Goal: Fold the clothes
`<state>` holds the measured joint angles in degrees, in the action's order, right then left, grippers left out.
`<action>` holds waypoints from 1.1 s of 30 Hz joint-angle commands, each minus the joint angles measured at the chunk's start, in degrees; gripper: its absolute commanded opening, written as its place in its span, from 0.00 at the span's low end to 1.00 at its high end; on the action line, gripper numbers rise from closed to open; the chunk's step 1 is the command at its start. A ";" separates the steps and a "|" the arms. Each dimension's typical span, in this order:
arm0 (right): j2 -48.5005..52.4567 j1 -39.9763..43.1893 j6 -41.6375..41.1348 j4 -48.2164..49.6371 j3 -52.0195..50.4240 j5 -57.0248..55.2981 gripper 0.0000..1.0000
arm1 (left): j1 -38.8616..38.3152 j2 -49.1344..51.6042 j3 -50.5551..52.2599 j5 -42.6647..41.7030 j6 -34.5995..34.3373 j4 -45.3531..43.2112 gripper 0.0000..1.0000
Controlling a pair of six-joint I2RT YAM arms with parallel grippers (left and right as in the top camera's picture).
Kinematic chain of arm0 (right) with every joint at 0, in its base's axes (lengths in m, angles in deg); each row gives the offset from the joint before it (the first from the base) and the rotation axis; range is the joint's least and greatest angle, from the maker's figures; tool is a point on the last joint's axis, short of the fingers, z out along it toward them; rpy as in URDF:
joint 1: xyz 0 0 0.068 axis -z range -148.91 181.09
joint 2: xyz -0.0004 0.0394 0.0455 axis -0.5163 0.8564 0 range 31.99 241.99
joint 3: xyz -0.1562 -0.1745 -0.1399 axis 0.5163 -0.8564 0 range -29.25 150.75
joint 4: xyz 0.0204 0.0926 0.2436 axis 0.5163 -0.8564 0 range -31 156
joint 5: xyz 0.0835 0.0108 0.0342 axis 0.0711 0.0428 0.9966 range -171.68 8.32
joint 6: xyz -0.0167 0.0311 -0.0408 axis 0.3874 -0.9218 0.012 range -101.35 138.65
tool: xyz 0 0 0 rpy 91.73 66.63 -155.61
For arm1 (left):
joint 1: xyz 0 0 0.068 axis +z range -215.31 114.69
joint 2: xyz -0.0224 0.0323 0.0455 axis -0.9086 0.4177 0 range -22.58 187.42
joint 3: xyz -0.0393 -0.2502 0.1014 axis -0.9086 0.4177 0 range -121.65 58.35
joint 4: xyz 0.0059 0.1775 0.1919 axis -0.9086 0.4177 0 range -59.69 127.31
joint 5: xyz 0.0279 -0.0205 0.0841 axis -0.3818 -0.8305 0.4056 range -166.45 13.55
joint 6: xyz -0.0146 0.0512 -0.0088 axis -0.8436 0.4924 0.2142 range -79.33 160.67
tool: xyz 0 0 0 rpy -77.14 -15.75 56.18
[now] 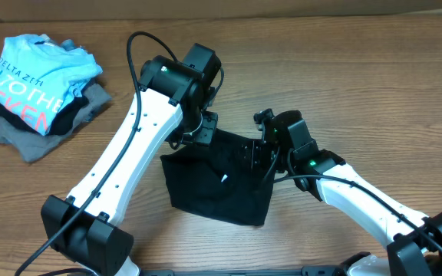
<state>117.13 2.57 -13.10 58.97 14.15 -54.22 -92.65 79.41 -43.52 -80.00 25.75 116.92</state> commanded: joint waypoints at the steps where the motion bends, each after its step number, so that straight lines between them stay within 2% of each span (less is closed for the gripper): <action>1: 0.00 1.14 -5.20 0.57 0.61 -1.29 0.04 | 0.42 -0.87 -1.22 0.57 0.76 0.33 0.54; 11: -0.66 12.26 -13.62 -0.57 0.61 4.44 0.04 | 0.42 -0.87 -1.22 0.61 0.79 0.13 0.57; 12: -0.66 12.85 -14.23 -1.14 0.61 4.44 0.06 | 0.42 -0.87 -1.22 0.61 0.79 0.04 0.57; 14: -0.66 13.77 -15.56 -2.95 0.61 4.35 0.18 | 0.42 -0.87 -1.22 0.66 0.81 -0.02 0.58; 17: -0.66 14.75 -16.90 -5.70 0.61 4.37 0.25 | 0.42 -0.87 -1.22 0.81 0.81 0.09 0.57; 21: -1.07 15.54 -14.80 -6.23 0.63 7.76 0.29 | 0.42 -0.85 -1.22 0.83 0.81 0.09 0.58; 27: -3.52 12.87 -3.96 -7.85 4.15 24.20 0.30 | 0.44 -0.87 -1.22 1.22 0.79 -0.04 0.54; 30: -3.56 7.93 -4.02 -8.66 4.59 23.47 0.42 | 0.83 -0.87 -1.53 1.55 0.79 -0.42 0.52; 33: -2.62 2.32 -4.07 -9.77 4.59 16.79 0.55 | 2.14 -0.87 -3.32 0.81 0.76 0.55 0.52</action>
<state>114.97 8.91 -19.22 49.73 17.75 -35.34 -92.06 79.41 -43.84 -79.39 25.86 116.81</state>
